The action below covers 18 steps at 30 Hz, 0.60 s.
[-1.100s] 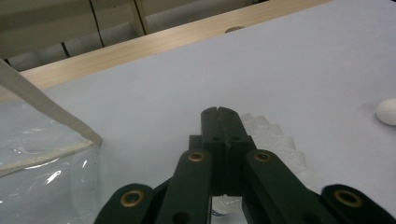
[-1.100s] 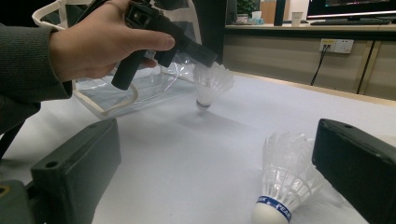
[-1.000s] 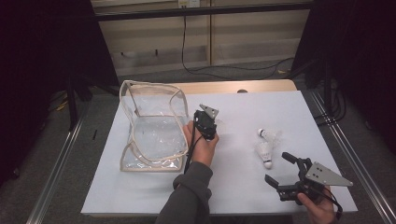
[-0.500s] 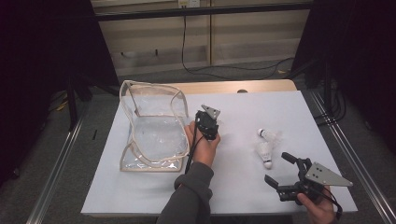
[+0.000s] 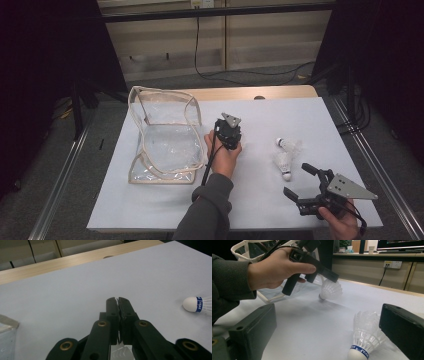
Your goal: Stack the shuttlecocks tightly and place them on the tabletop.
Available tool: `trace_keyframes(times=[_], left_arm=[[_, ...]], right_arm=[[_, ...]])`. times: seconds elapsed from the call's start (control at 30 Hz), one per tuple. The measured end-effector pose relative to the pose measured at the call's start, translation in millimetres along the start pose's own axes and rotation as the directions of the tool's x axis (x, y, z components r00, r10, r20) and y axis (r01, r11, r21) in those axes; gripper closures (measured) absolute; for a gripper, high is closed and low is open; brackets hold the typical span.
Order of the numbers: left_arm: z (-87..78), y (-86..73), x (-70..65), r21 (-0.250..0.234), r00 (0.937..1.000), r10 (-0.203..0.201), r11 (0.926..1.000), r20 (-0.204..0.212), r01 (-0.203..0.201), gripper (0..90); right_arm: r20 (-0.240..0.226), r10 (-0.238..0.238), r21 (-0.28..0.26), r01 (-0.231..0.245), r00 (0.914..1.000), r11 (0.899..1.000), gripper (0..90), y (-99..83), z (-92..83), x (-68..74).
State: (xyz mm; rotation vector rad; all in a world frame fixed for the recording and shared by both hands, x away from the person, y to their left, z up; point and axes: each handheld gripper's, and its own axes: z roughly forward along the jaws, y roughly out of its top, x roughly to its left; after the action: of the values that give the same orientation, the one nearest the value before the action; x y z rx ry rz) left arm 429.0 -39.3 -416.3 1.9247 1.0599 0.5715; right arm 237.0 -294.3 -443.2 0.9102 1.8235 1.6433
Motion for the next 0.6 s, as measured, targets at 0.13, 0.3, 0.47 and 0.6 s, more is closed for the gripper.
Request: trace_keyframes(times=[0.13, 0.3, 0.47, 0.6], left_arm=[[4.9, -0.9, -2.5, 0.000, 1.0000, 0.003, 1.0000, 0.008, -0.003, 87.7], [8.1, -2.5, -3.5, 0.015, 0.9999, 0.016, 0.9998, 0.002, -0.016, 88.0], [7.5, -2.4, 1.1, 0.001, 0.9999, 0.017, 0.9999, -0.002, -0.017, 88.7], [6.1, -2.3, 2.9, 0.001, 0.9992, 0.038, 0.9993, -0.014, -0.038, 89.5]], right_arm=[[0.002, 0.000, -0.001, 0.000, 1.0000, 1.000, 0.6, 0.0, -0.4, -0.4], [0.002, 0.001, 0.000, -0.001, 1.0000, 1.000, 0.6, 0.2, -0.9, 0.0], [0.000, 0.003, -0.001, -0.003, 1.0000, 1.000, 0.7, 0.1, -1.0, 0.0], [0.000, 0.003, 0.000, -0.003, 1.0000, 1.000, 0.6, 0.2, -1.0, 0.1]])
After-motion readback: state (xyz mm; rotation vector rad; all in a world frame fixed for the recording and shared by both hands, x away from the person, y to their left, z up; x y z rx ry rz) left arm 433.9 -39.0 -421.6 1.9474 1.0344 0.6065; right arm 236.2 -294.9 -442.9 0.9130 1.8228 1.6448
